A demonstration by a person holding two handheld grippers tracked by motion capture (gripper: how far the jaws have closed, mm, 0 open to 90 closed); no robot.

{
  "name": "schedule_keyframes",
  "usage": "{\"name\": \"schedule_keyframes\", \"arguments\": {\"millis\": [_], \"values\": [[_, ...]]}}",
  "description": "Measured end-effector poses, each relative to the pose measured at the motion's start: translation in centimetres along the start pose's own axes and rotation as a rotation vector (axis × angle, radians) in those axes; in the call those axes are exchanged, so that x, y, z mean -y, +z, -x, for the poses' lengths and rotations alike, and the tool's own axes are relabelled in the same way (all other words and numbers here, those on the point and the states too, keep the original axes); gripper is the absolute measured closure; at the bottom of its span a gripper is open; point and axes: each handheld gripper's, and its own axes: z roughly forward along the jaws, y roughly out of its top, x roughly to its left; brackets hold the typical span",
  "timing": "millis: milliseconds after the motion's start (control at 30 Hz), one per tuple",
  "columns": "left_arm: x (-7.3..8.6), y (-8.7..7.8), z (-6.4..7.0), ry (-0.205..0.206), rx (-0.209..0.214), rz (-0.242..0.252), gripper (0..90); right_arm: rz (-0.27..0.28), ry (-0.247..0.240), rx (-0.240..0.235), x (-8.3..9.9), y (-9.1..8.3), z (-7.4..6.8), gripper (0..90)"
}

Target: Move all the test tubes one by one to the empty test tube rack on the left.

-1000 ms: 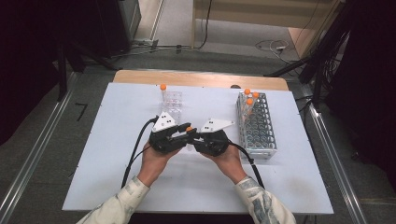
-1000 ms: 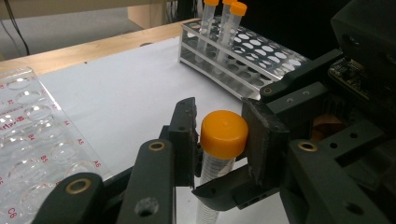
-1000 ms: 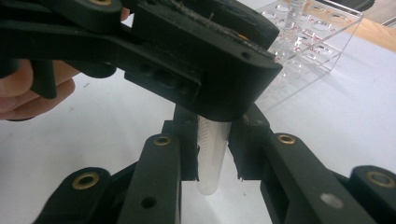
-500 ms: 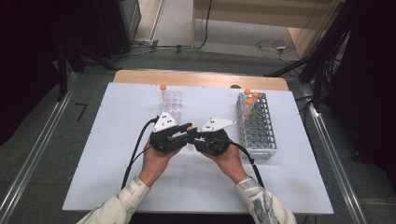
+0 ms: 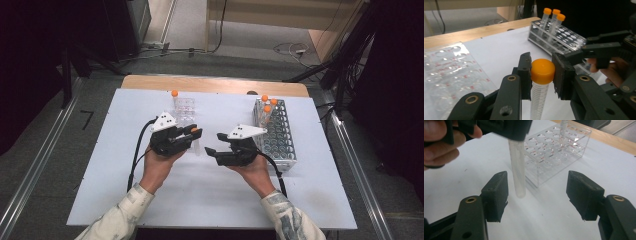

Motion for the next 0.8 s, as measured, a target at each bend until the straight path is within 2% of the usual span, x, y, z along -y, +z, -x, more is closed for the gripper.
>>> {"name": "schedule_keyframes", "arguments": {"millis": [233,433,800], "values": [[-2.0,-0.8,-1.8,-0.040,-0.034,0.025,70.7,-0.002,0.008,0.024,0.5,-0.5,0.7,32.6],[-3.3,-1.5,-3.9,-0.083,-0.053,0.070,70.7,-0.002,0.017,0.031,0.7,-0.7,1.0,32.8],[-5.2,-0.6,-8.0,-0.059,-0.209,0.100,70.8,-0.001,0.020,0.034,0.8,-0.9,1.0,33.1]]}}
